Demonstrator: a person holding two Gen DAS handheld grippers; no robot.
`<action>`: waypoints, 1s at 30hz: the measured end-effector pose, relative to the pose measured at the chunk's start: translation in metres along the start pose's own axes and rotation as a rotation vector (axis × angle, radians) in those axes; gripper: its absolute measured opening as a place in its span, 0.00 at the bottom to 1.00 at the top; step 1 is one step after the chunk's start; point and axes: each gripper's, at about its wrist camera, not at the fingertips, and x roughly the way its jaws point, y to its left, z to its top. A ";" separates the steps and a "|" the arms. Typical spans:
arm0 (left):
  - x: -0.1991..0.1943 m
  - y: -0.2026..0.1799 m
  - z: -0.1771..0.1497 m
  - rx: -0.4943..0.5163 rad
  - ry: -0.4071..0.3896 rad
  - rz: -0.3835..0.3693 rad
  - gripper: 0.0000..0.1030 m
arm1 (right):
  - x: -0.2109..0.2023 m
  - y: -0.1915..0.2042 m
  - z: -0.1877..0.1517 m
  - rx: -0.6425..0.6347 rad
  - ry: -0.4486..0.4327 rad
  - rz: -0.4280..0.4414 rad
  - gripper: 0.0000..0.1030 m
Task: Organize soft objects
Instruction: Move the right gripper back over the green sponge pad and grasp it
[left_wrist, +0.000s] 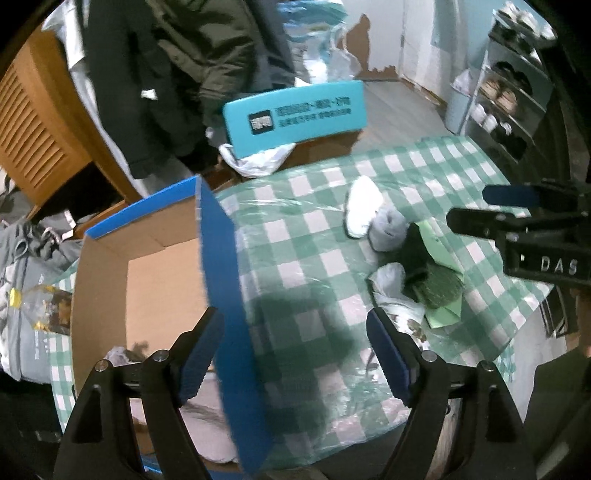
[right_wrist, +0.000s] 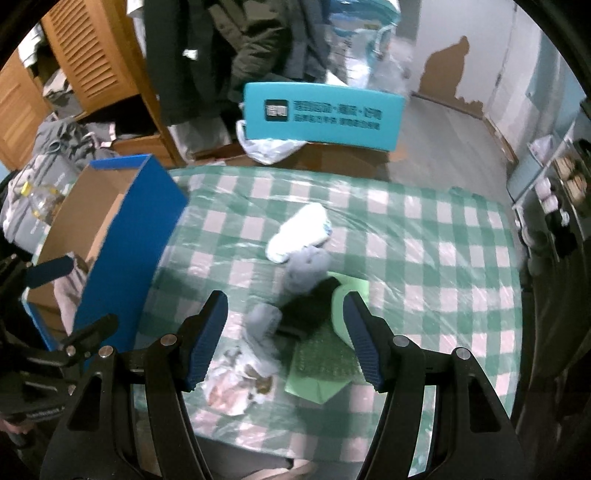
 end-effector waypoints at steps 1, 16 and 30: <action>0.003 -0.005 0.001 0.011 0.007 -0.001 0.78 | 0.001 -0.004 -0.001 0.007 0.002 -0.003 0.62; 0.050 -0.044 0.005 0.035 0.112 -0.057 0.79 | 0.021 -0.051 -0.021 0.082 0.058 -0.025 0.62; 0.090 -0.066 0.001 0.020 0.203 -0.112 0.80 | 0.055 -0.064 -0.036 0.091 0.148 -0.034 0.62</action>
